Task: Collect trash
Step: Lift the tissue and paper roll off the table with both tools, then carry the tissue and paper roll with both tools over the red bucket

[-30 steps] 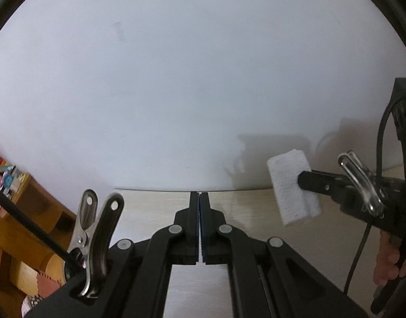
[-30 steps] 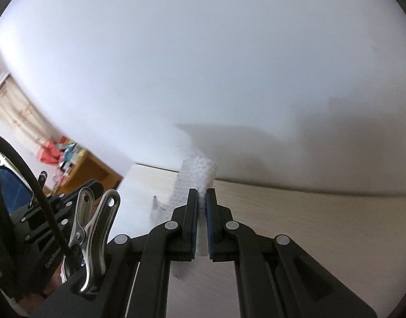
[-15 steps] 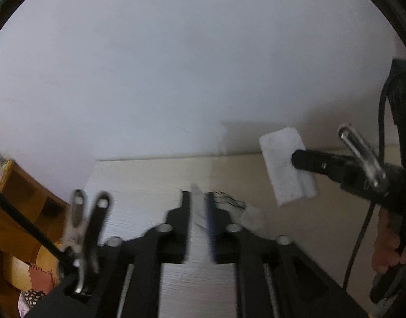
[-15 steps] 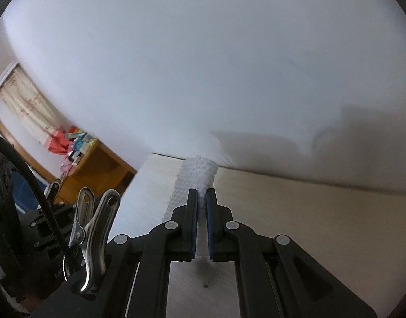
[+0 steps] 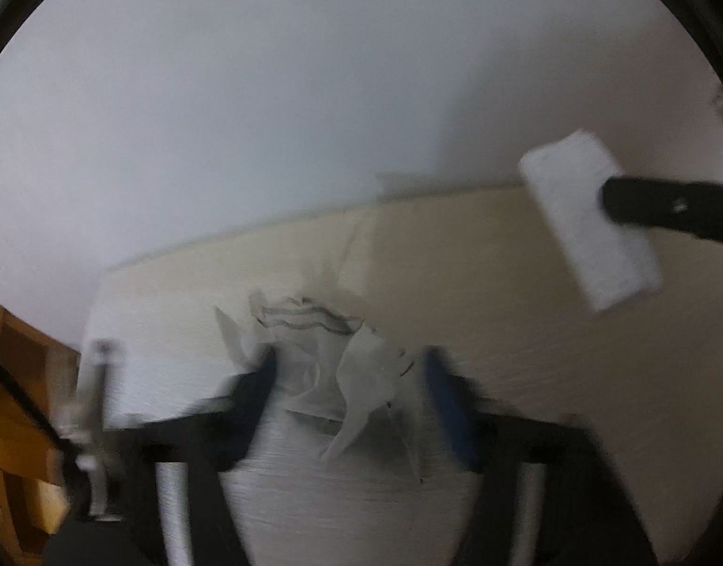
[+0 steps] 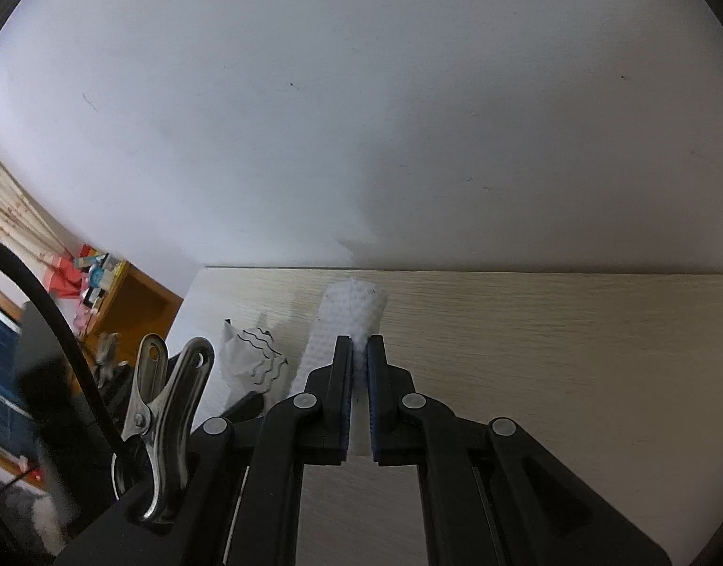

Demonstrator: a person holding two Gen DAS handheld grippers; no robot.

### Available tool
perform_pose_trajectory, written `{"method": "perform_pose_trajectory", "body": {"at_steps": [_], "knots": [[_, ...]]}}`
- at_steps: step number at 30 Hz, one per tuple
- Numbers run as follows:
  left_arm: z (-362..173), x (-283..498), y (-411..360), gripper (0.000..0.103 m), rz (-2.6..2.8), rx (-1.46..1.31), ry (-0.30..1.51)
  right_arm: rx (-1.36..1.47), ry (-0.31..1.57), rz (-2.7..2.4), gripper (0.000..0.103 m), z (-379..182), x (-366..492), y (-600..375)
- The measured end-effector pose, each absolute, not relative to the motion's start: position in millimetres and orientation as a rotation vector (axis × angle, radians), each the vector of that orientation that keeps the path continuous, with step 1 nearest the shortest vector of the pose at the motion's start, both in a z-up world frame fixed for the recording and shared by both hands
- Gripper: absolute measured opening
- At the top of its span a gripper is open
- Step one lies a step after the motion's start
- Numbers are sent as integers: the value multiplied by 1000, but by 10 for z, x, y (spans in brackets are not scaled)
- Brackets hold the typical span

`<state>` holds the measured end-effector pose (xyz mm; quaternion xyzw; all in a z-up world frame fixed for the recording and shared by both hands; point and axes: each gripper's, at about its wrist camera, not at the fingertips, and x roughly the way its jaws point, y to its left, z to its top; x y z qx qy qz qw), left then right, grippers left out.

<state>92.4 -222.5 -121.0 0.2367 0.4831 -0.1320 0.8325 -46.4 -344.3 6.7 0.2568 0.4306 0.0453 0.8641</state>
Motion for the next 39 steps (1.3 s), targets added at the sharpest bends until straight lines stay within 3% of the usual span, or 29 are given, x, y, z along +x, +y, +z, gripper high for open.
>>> {"method": "perform_pose_trajectory", "body": {"at_steps": [1, 5, 21, 29, 39], "knots": [[-1208, 944, -2317, 11, -265, 495, 1050, 534, 907, 98, 7, 63, -435, -3416], [-987, 904, -2280, 4, -231, 412, 1049, 498, 923, 135, 7, 76, -287, -3117], [-165, 804, -1611, 3, 13, 360, 927, 437, 919, 416, 7, 215, 182, -2300], [264, 754, -840, 3, 159, 283, 928, 375, 925, 553, 7, 342, 490, -1540], [217, 1136, 290, 3, 265, 242, 906, 312, 920, 695, 7, 531, 929, -305]]}}
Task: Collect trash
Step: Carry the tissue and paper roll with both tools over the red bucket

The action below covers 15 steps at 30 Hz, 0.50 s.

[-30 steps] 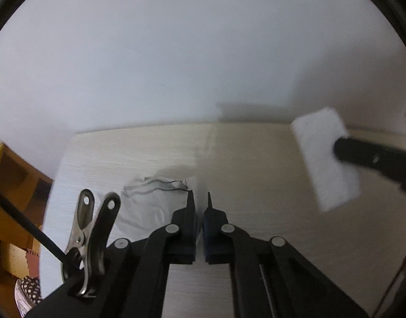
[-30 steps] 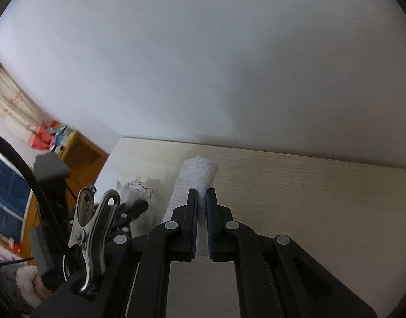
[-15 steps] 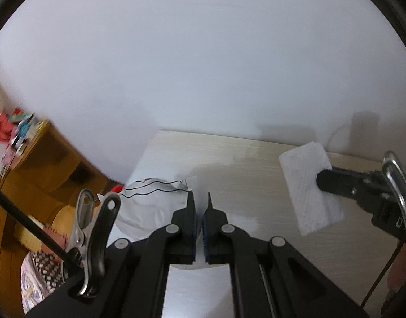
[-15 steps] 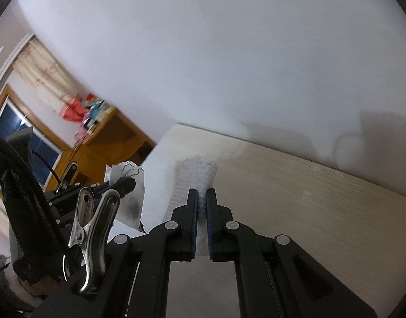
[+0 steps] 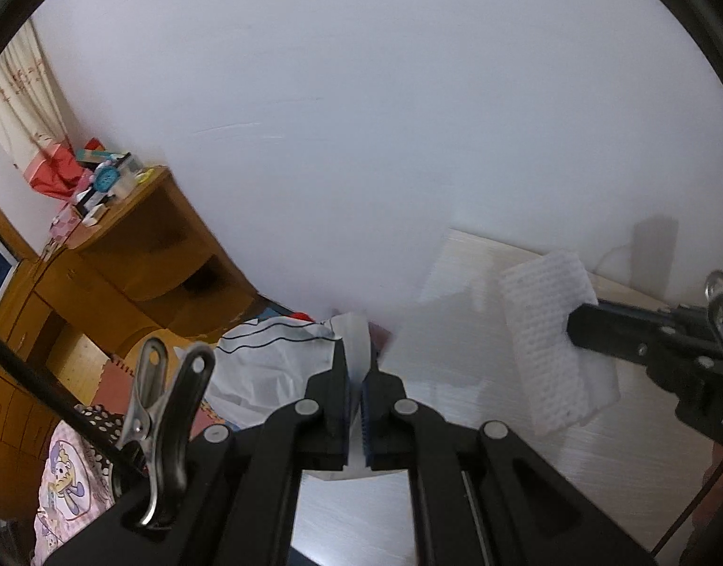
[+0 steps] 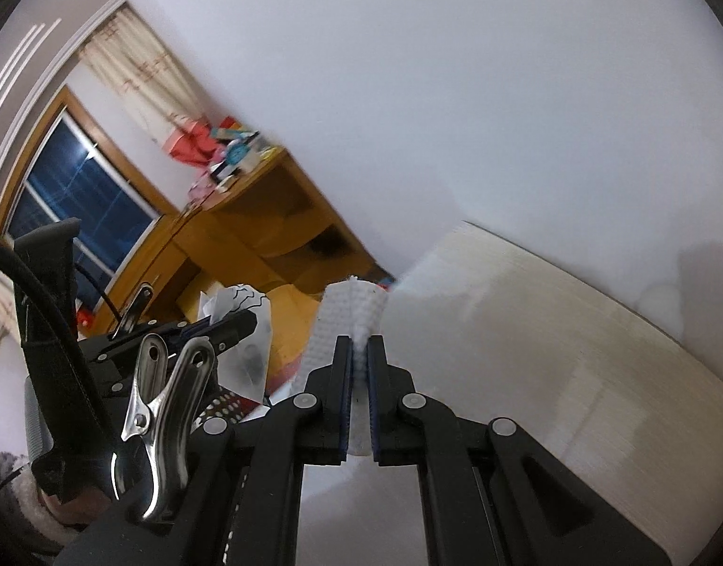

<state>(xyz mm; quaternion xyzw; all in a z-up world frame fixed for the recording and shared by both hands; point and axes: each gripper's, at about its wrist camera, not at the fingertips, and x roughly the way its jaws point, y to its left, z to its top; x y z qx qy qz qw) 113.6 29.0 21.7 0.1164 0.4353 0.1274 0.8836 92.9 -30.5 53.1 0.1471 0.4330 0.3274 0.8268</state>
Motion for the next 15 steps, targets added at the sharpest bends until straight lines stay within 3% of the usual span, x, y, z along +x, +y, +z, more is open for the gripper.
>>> {"method": "perform_pose_trajectory", "body": {"at_steps": [15], "knots": [[-17, 1698, 1575, 3, 295, 199, 922, 285, 958, 757, 7, 389, 1528, 1163]]}}
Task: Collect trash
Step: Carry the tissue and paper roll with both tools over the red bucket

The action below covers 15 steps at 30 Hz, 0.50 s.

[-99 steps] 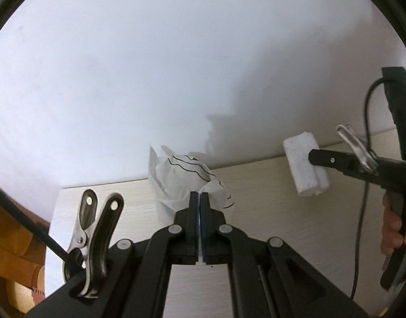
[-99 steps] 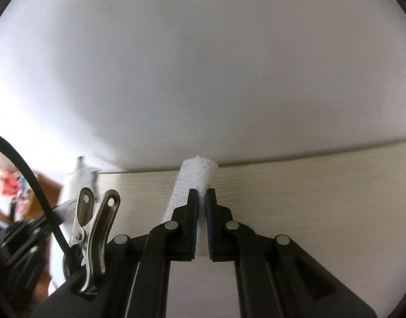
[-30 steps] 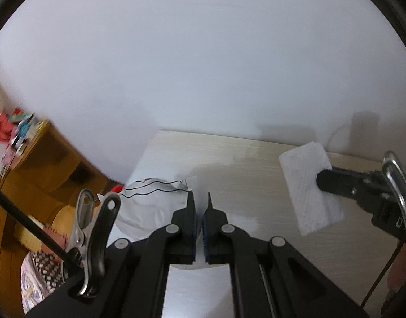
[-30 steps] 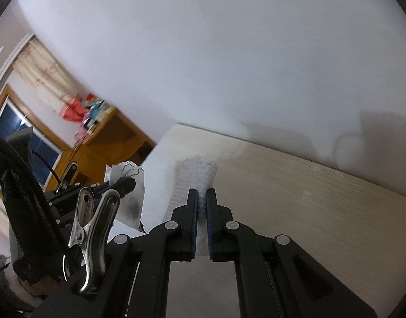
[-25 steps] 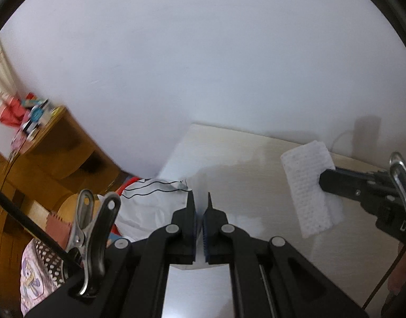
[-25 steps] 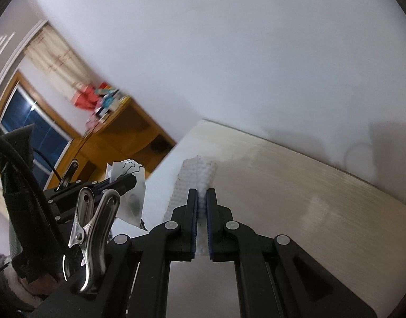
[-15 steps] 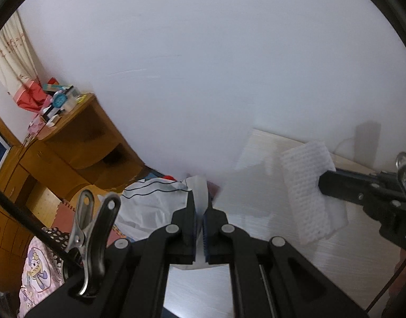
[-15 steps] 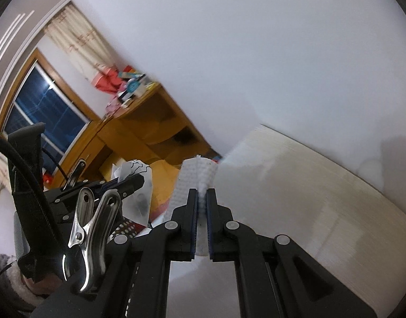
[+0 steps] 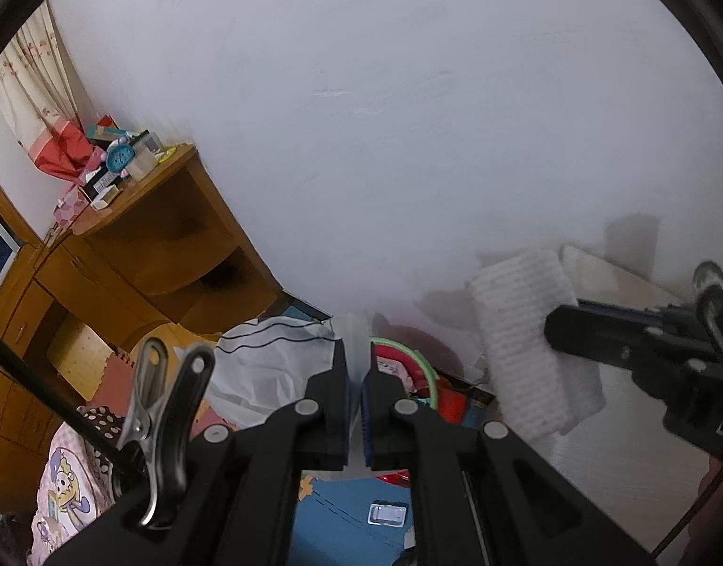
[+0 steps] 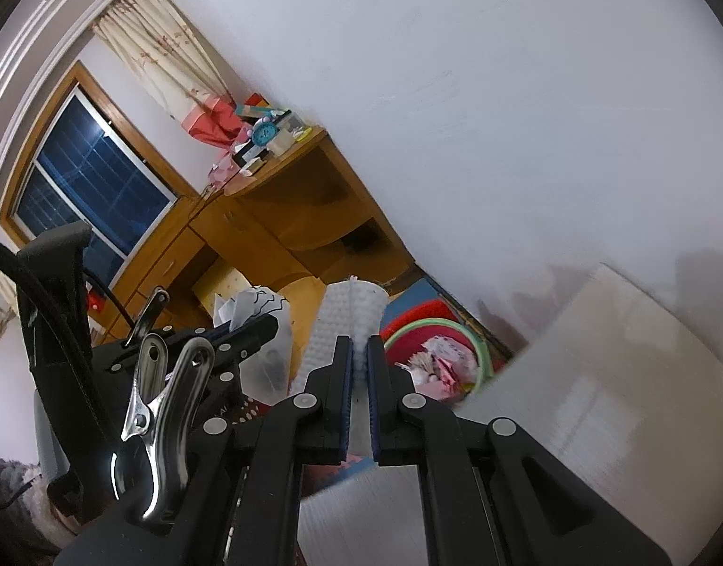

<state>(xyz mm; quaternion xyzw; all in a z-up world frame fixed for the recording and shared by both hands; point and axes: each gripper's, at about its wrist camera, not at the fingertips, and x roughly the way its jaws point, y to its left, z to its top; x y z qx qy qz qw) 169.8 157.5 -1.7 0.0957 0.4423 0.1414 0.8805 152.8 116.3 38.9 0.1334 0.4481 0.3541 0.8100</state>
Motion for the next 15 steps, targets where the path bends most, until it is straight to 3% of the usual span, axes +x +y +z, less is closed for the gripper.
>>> {"method": "perform_pose_trajectory", "body": {"at_steps": [15], "knots": [[-523, 2193, 2585, 3, 287, 111, 982, 241, 1048, 711, 7, -26, 2135, 1993]]}}
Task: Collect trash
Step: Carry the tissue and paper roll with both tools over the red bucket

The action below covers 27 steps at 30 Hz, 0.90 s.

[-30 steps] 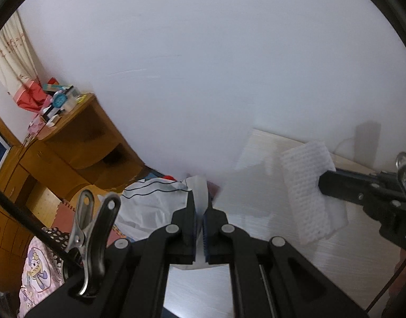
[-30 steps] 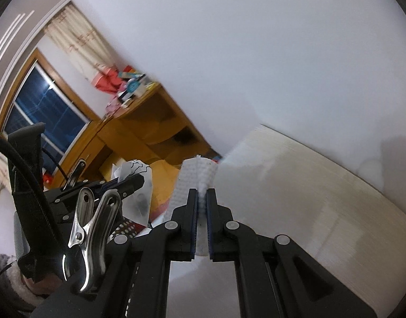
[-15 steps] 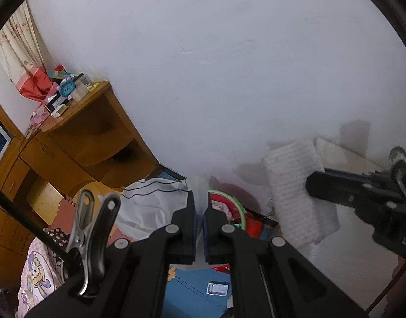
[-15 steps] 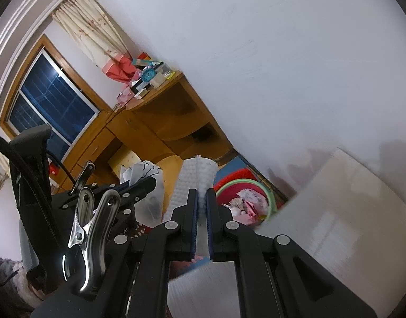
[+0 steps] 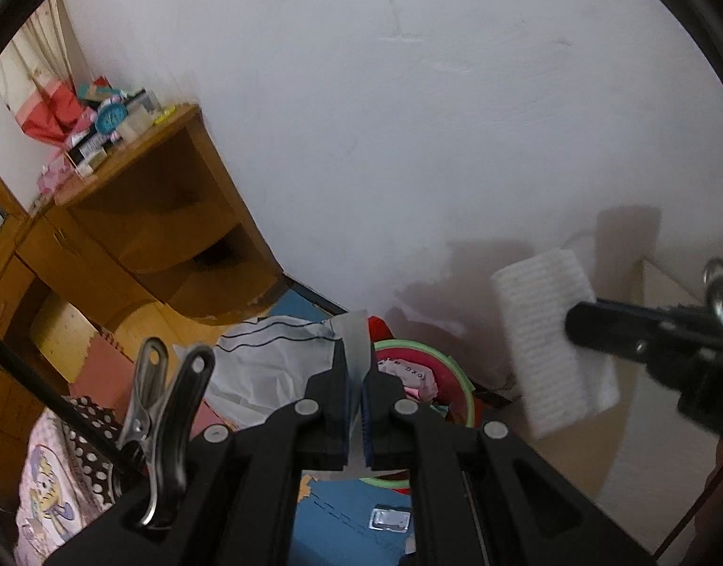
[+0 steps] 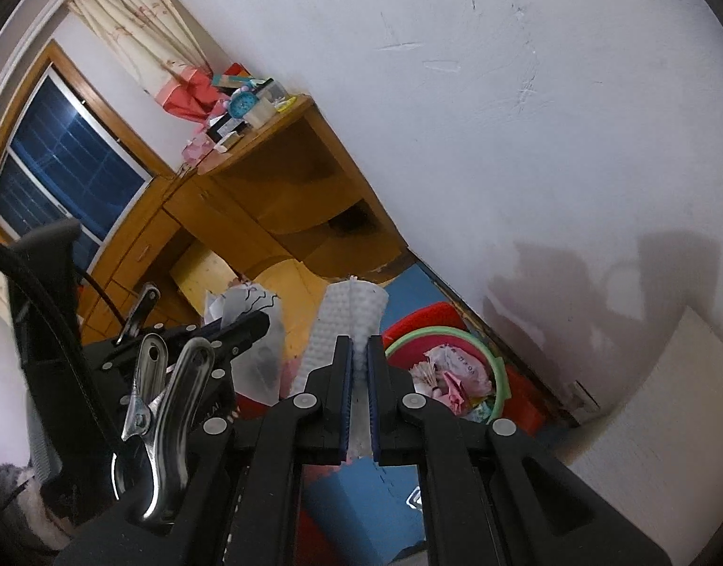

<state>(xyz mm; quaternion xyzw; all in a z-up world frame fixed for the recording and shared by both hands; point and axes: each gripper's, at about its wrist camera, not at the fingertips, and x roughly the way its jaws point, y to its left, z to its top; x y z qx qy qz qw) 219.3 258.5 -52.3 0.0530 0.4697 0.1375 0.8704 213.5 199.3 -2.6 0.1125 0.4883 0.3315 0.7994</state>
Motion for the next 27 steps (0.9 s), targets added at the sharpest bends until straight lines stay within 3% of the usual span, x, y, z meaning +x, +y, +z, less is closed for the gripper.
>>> {"method": "perform_pose_trajectory", "body": {"at_steps": [13, 22, 27], "knots": [[-1687, 2522, 3295, 3, 148, -248, 1115, 242, 1347, 579, 7, -963, 2886, 2441], [-2628, 2647, 3565, 3, 192, -330, 1164, 27, 1603, 501, 7, -2234, 3066, 3165], [-3072, 2670, 3770, 3, 240, -440, 1226, 17, 1642, 462, 7, -2771, 3147, 3265]]}}
